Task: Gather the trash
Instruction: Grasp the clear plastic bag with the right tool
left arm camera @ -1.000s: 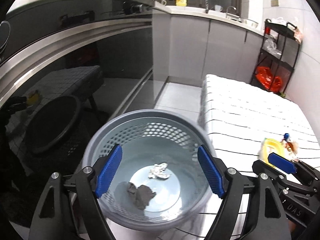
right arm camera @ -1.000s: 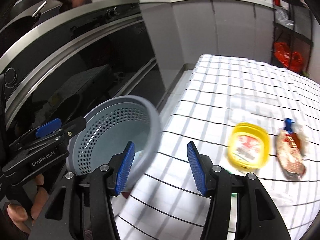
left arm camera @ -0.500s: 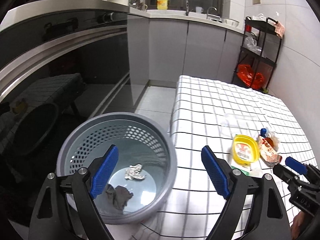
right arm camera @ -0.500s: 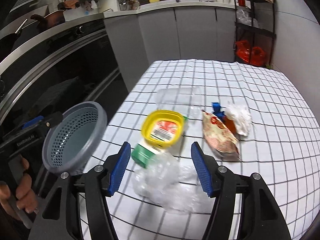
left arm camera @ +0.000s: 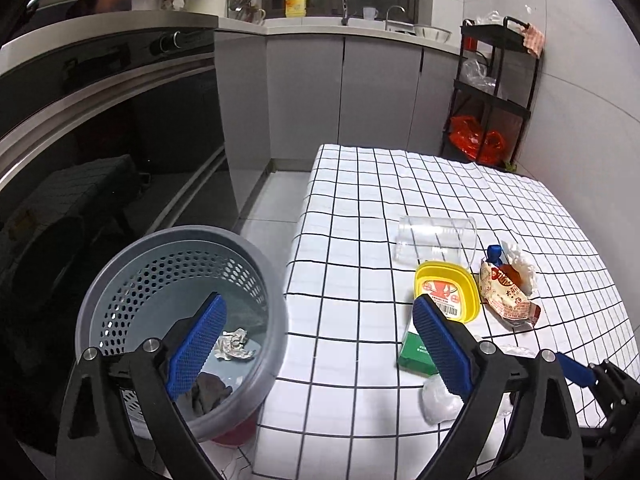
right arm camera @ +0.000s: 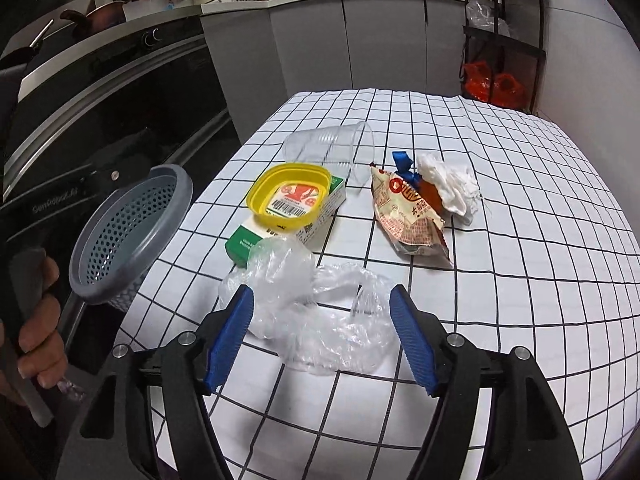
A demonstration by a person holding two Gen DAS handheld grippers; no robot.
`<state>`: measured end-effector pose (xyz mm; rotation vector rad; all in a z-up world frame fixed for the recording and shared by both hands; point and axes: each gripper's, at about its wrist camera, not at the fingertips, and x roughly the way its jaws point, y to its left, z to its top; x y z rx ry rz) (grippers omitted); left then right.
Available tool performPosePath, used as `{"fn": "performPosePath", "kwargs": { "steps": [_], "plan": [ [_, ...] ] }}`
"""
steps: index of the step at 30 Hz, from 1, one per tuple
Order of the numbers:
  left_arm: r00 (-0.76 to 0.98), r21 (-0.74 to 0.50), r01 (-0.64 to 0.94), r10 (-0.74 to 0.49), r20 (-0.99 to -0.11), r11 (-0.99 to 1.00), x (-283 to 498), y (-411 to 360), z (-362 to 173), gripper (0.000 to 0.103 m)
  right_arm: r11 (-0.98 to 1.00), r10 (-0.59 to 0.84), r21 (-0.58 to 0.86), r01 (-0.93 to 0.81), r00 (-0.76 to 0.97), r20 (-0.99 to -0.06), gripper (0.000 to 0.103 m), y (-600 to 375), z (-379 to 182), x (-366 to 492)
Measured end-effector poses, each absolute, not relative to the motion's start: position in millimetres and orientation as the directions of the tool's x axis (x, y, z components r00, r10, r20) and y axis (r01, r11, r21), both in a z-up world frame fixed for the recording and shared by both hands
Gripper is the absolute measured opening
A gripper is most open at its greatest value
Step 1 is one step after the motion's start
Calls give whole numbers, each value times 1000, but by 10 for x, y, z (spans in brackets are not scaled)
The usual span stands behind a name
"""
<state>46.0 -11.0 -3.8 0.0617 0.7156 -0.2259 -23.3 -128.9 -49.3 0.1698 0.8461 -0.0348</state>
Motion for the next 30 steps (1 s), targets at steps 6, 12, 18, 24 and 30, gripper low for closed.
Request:
{"fn": "performPosePath", "kwargs": {
  "steps": [6, 12, 18, 24, 30],
  "plan": [
    [722, -8, 223, -171, -670, 975, 529, -225, -115, 93, 987, 68, 147, 70, 643, -763, 71, -1231, -586, -172],
    [714, 0, 215, -157, -682, 977, 602, -244, -162, 93, 985, 99, 167, 46, 641, -761, 74, -1141, -609, -66],
    [708, -2, 203, -148, -690, 979, 649, -207, -188, 93, 986, 99, 162, 46, 618, -780, 74, -1049, -699, 51],
    [702, -1, 206, -148, -697, 979, 656, -192, -206, 93, 987, 81, 148, 65, 594, -800, 74, -1020, -806, 138],
    [701, 4, 218, -154, -697, 976, 645, -228, -213, 93, 985, 102, 166, 53, 597, -795, 44, -1038, -809, 137]
  ]
}}
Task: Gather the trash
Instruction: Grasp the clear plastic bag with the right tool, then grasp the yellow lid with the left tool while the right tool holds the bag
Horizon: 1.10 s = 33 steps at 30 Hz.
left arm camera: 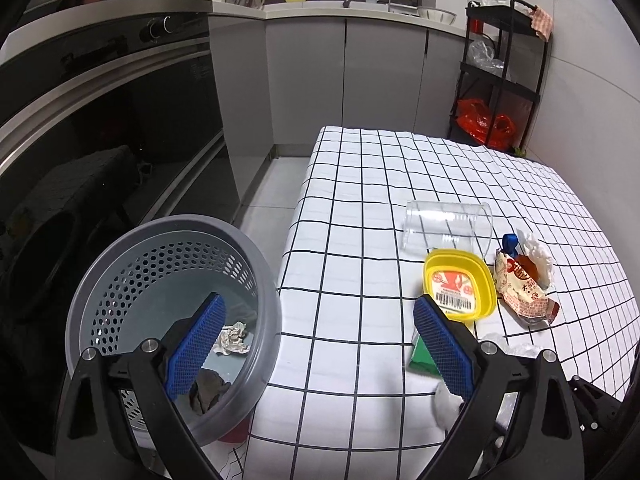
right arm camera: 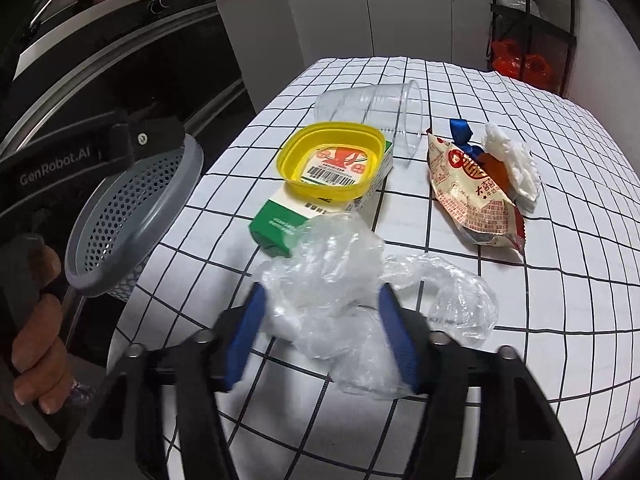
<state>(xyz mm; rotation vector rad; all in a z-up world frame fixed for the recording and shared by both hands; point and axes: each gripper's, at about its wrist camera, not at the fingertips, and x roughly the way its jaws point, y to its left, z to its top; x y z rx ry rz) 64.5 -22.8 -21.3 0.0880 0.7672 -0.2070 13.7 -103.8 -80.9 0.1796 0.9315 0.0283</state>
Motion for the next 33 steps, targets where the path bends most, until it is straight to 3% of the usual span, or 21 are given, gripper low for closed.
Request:
{"fn": "performPosePath", "kwargs": {
  "steps": [3, 9, 33],
  "plan": [
    [699, 0, 224, -160, -697, 975, 633, -252, -215, 93, 981, 129, 191, 42, 595, -794, 28, -1057, -809, 134],
    [696, -4, 240, -175, -696, 971, 618, -305, -204, 93, 983, 126, 183, 33, 610, -782, 13, -1070, -738, 33],
    [602, -9, 350, -232, -764, 937, 825, -1234, -618, 94, 938, -18, 229, 260, 696, -717, 12, -1942, -339, -303]
  ]
}}
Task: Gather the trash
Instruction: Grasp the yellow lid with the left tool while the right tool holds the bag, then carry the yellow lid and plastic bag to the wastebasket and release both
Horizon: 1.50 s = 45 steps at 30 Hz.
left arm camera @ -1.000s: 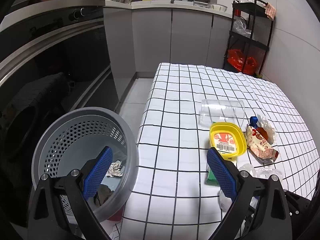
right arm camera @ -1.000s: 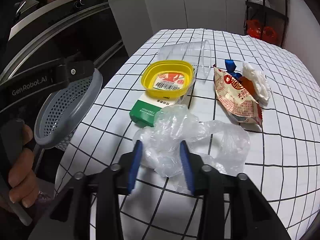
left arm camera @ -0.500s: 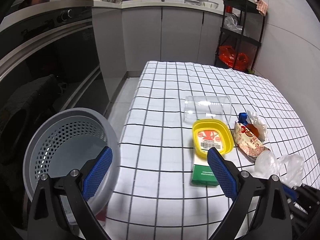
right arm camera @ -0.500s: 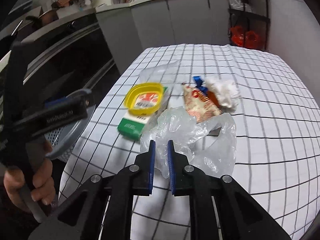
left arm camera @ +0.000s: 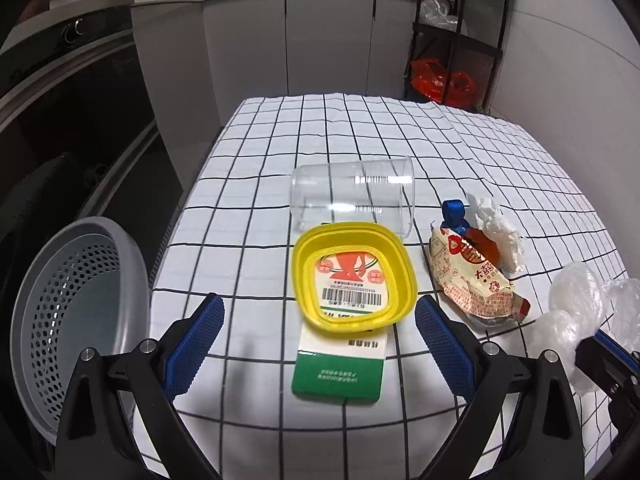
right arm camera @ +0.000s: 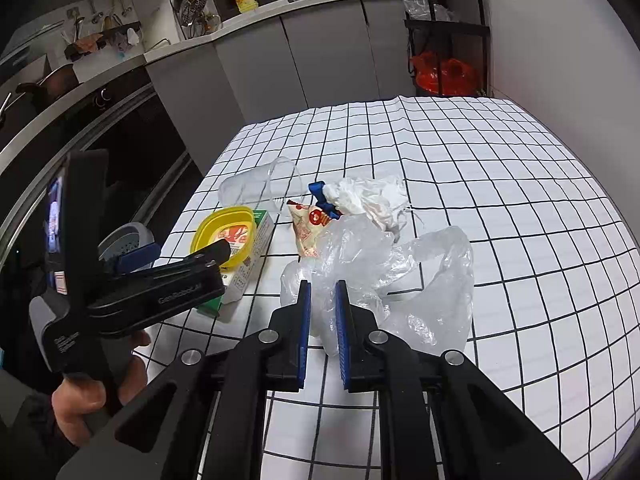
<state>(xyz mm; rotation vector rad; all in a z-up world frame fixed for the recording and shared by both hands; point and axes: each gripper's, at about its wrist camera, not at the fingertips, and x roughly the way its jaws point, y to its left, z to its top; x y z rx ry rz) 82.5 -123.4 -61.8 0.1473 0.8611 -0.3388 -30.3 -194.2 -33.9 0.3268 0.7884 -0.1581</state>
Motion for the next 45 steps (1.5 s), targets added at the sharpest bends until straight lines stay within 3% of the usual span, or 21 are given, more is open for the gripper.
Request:
{"fn": "performPosePath", "kwargs": {
  "steps": [11, 15, 18, 31, 45],
  "plan": [
    [583, 8, 353, -213, -784, 936, 987, -1431, -773, 93, 933, -3, 246, 262, 689, -725, 12, -2027, -361, -295],
    [584, 15, 361, -214, -783, 932, 991, -1474, -769, 76, 933, -2, 245, 263, 686, -728, 12, -2038, -366, -289],
    [586, 28, 366, -206, -784, 930, 984, -1501, -783, 69, 932, -3, 245, 266, 683, -730, 12, -2045, -375, -282],
    [645, 26, 364, -232, -729, 931, 811, -1188, -433, 68, 941, 4, 237, 242, 692, -722, 12, -1925, -356, -204],
    [741, 54, 235, -143, -656, 971, 723, -182, -35, 68, 964, 105, 247, 94, 722, -684, 12, -1138, -204, 102]
  ]
}}
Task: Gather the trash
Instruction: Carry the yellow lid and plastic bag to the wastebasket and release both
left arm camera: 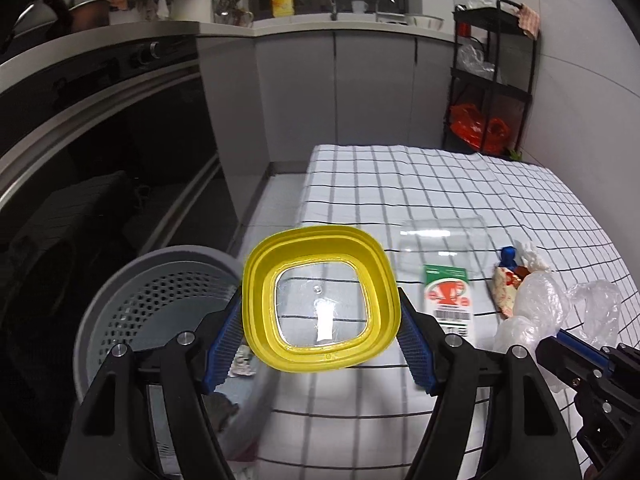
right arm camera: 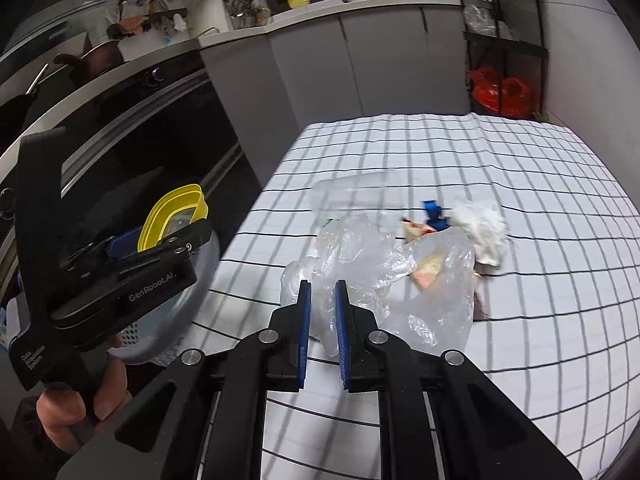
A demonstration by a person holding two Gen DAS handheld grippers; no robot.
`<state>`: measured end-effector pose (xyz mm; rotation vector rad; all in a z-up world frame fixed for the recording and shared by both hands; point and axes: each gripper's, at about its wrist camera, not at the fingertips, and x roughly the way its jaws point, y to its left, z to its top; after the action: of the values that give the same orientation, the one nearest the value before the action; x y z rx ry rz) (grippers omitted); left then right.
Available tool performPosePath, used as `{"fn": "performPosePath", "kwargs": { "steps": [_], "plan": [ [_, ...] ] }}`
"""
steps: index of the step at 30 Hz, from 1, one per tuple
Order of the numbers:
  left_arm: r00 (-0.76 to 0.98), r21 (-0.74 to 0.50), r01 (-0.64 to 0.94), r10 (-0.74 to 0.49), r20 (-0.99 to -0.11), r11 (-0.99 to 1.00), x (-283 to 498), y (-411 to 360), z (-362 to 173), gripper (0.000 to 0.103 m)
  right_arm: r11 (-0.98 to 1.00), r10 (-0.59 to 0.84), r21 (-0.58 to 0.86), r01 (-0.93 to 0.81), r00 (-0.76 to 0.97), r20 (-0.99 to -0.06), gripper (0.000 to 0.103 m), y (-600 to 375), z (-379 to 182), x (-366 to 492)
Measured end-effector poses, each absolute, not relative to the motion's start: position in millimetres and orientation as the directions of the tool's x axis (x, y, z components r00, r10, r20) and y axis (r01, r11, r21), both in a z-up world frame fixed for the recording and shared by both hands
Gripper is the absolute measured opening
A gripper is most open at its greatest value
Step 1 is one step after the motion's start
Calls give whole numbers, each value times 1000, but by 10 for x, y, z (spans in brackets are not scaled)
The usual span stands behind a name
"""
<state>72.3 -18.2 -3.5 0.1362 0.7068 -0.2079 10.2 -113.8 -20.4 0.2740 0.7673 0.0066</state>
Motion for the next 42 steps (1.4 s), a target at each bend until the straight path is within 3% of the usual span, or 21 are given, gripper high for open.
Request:
{"fn": "performPosePath", "kwargs": {
  "steps": [20, 42],
  "plan": [
    [703, 72, -24, 68, -708, 997, 906, 1382, -156, 68, 934, 354, 297, -200, 642, -680, 12, 258, -173, 921],
    [617, 72, -57, 92, -781, 996, 1004, 1704, -433, 71, 889, 457, 359, -284, 532, -713, 14, 746, -505, 1535]
  ]
}}
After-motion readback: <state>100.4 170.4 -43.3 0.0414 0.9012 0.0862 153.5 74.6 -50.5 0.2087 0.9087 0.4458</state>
